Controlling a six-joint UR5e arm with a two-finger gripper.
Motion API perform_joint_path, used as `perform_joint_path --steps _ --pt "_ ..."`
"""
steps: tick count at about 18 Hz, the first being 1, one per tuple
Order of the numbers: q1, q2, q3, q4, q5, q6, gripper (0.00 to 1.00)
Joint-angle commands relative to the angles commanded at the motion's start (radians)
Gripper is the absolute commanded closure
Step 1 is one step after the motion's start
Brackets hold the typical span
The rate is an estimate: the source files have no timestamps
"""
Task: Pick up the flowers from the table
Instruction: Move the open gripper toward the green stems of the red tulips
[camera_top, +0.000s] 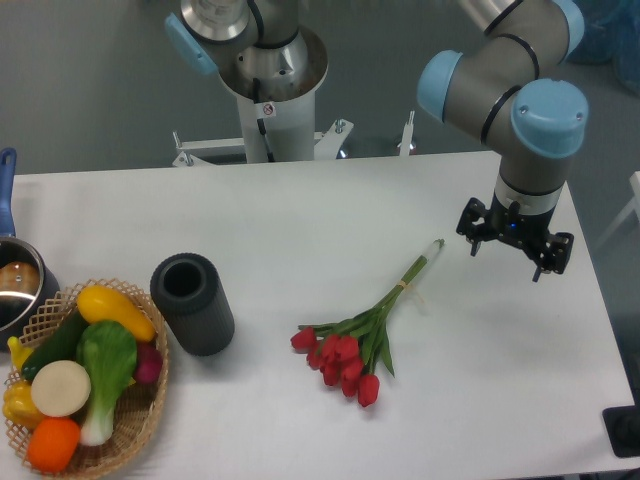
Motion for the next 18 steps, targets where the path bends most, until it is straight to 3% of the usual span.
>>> perform_joint_path --steps 6,11,16,18 --pt "-0.009 0.008 -0.005 -0.008 0.006 0.0 0.0" --pt "-0.024 0.058 -0.126 0.012 -0.001 -0.002 0.0" --pt "-0.051 0.058 -0.173 0.018 -0.023 -0.011 0.0" --pt "-0.069 0.052 -0.163 0.018 -0.011 -0.011 0.0"
